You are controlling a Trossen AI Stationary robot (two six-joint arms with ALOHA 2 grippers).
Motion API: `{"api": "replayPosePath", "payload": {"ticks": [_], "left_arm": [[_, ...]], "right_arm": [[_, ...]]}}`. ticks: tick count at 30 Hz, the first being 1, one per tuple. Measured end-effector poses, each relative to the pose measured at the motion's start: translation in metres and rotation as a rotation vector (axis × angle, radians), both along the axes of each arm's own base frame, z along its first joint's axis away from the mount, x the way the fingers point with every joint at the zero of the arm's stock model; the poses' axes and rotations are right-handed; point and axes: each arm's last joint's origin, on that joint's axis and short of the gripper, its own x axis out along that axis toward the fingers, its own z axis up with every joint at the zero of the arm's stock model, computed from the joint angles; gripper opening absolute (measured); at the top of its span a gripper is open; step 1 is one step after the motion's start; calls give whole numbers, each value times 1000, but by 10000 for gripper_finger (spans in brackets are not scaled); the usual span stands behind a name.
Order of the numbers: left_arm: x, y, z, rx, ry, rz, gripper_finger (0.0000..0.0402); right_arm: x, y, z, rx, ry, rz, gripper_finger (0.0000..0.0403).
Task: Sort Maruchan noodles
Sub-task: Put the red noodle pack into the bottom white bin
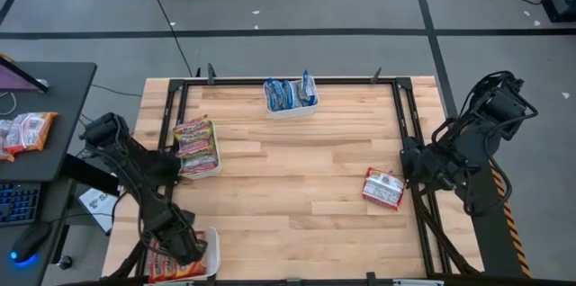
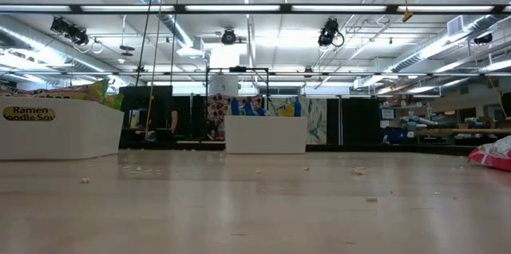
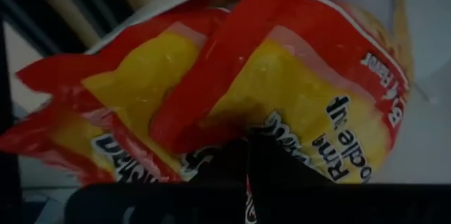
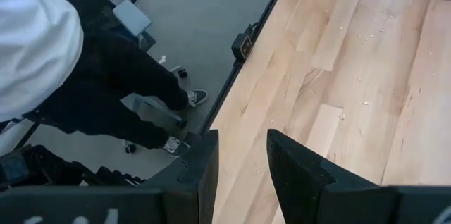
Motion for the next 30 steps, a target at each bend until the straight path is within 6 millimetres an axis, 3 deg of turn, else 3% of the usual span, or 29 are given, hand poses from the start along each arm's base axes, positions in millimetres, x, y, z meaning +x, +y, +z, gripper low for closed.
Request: {"api": "replayPosePath", "payload": {"ticks": [9, 18, 23, 30], "left_arm": [[4, 4, 0, -18, 63, 29, 12], [9, 0, 5, -77, 35, 25, 103], [6, -1, 21, -183, 63, -28, 133], [-7, 16, 74, -325, -4, -42, 133]], "right_arm": [[1, 0, 1, -5, -15, 7, 127], [4, -3, -4, -104, -63, -106, 127], [18, 6, -41, -282, -17, -195, 125], [41, 27, -104, -573, 164, -207, 125]]}}
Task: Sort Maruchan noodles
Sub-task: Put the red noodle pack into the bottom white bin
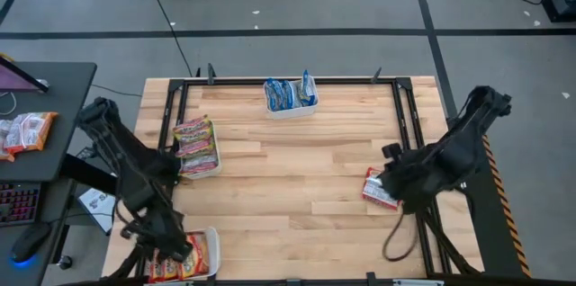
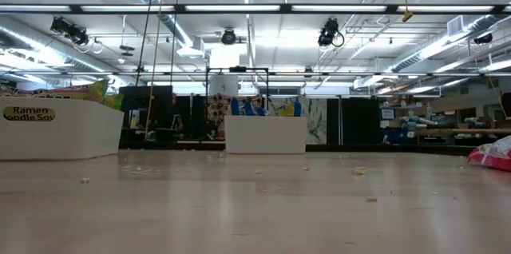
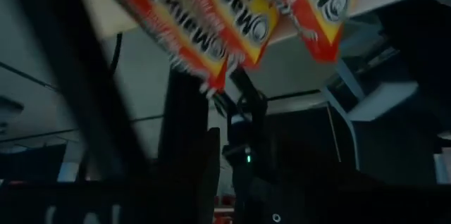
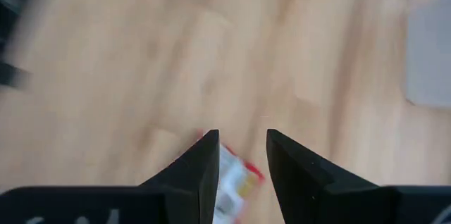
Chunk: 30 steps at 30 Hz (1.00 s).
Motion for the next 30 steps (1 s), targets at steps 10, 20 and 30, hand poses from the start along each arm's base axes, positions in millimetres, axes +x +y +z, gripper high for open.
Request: {"api": "replayPosePath", "payload": {"ticks": [10, 20, 30], "left_arm": [[-31, 72, 68, 389, -413, 252, 131], [-9, 113, 78, 1326, -1133, 95, 121], [31, 127, 35, 1375, -1003, -14, 144]], "right_arm": [[-3, -3, -106, -161, 358, -127, 125], [4, 11, -174, -59, 587, -130, 117], [83, 27, -168, -153, 291, -178, 116]]}}
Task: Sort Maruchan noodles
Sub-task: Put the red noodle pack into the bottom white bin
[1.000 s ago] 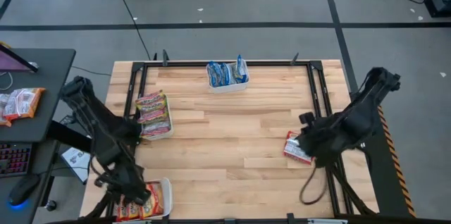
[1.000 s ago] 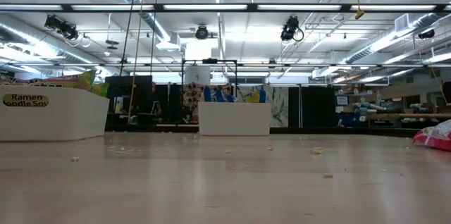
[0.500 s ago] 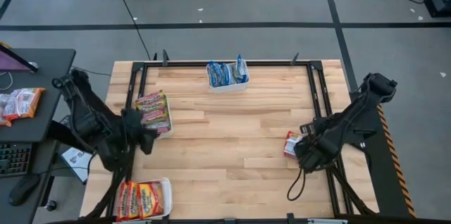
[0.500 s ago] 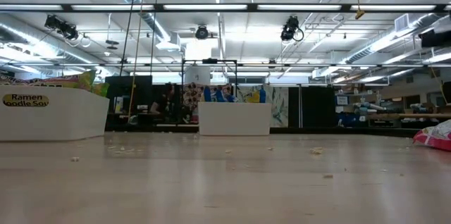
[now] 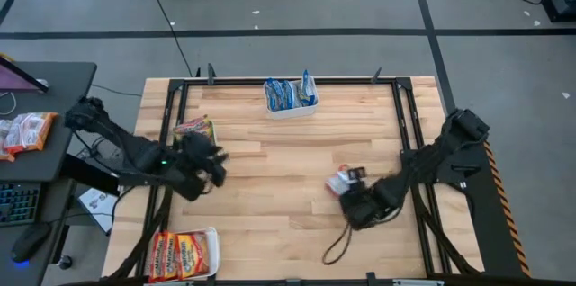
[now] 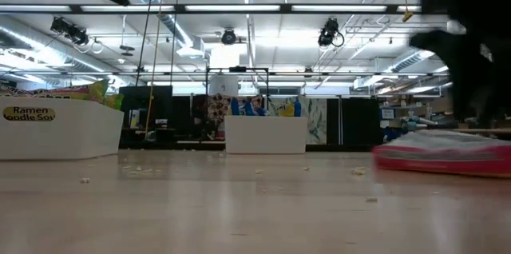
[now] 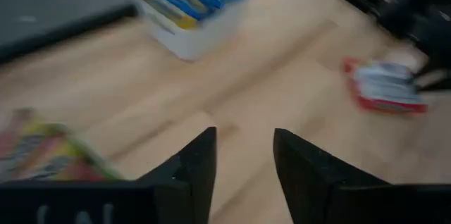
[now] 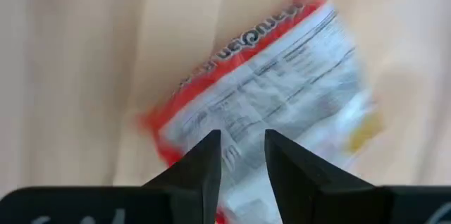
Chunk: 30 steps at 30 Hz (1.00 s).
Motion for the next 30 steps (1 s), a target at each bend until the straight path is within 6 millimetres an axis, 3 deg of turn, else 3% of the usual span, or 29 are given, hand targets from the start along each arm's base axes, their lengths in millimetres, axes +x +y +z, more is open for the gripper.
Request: {"api": "replayPosePath", "payload": {"ticks": [3, 8, 14, 19, 23, 30], "left_arm": [[26, -1, -9, -13, -4, -107, 177], [79, -7, -16, 112, -42, -316, 234], [143, -21, -43, 362, -19, -513, 255], [199, -34, -56, 471, 72, -643, 256], [240, -43, -57, 532, 129, -787, 256], [285, -38, -93, 543, 244, -989, 256]], "right_arm": [[33, 2, 32, 88, -202, 13, 116], [48, -3, 91, 82, -381, 50, 116], [18, -9, 134, 65, -453, 56, 116], [-15, -15, 154, 142, -475, -46, 116], [-34, -24, 166, 214, -502, -180, 116], [-69, -56, 194, 268, -503, -556, 115]]}}
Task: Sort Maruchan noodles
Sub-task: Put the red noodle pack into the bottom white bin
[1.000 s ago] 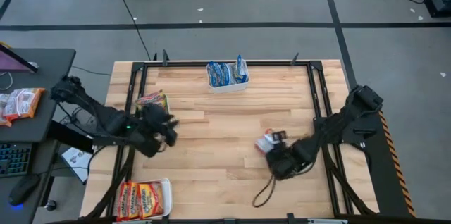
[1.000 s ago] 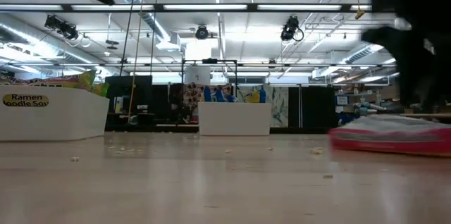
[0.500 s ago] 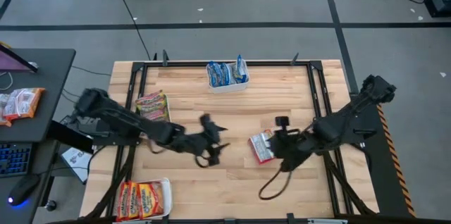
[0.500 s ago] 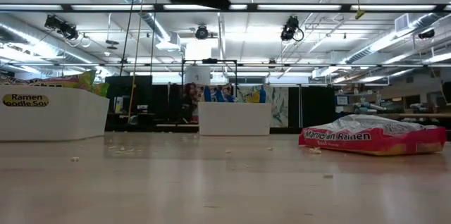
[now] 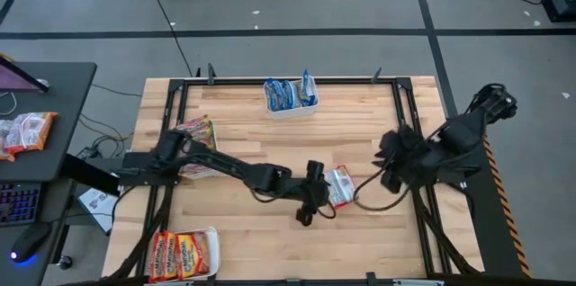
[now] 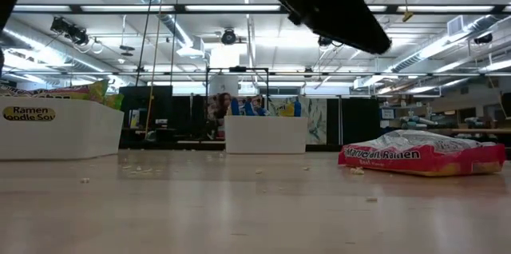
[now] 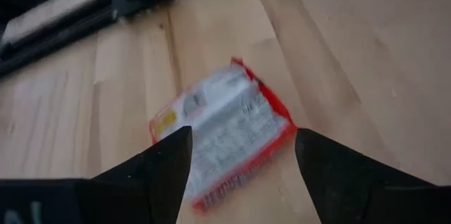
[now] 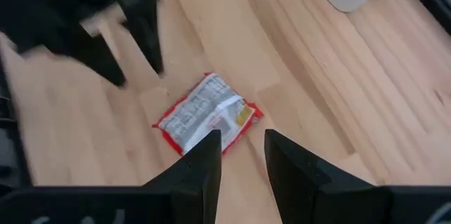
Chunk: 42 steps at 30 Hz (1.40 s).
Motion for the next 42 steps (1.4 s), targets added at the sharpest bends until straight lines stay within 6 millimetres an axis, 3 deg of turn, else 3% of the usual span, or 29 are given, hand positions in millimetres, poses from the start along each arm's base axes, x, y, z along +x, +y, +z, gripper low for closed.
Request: {"api": "replayPosePath", "payload": {"ticks": [6, 12, 17, 27, 31, 35, 40, 42], "left_arm": [[17, 12, -26, 103, 46, -47, 256], [26, 23, -65, 229, 127, -85, 256], [30, 20, -90, 248, 159, -98, 256], [36, 27, -106, 269, 163, -146, 250], [38, 31, -113, 178, 165, -125, 207], [38, 29, -115, 151, 158, -61, 129], [42, 29, -109, 65, 135, 93, 25], [47, 28, -99, 27, 127, 130, 11]], "right_arm": [[-19, -16, 24, 55, -74, -33, 115], [-25, -28, 29, 53, -88, -35, 115], [-26, -28, 29, 128, -60, -13, 115], [-28, -24, 28, 169, 21, 160, 115], [-28, -24, 29, 128, 28, 225, 115], [-35, -28, 34, 132, 5, 240, 115], [-59, -44, 55, 160, -111, 268, 115], [-71, -53, 60, 157, -166, 259, 115]]}}
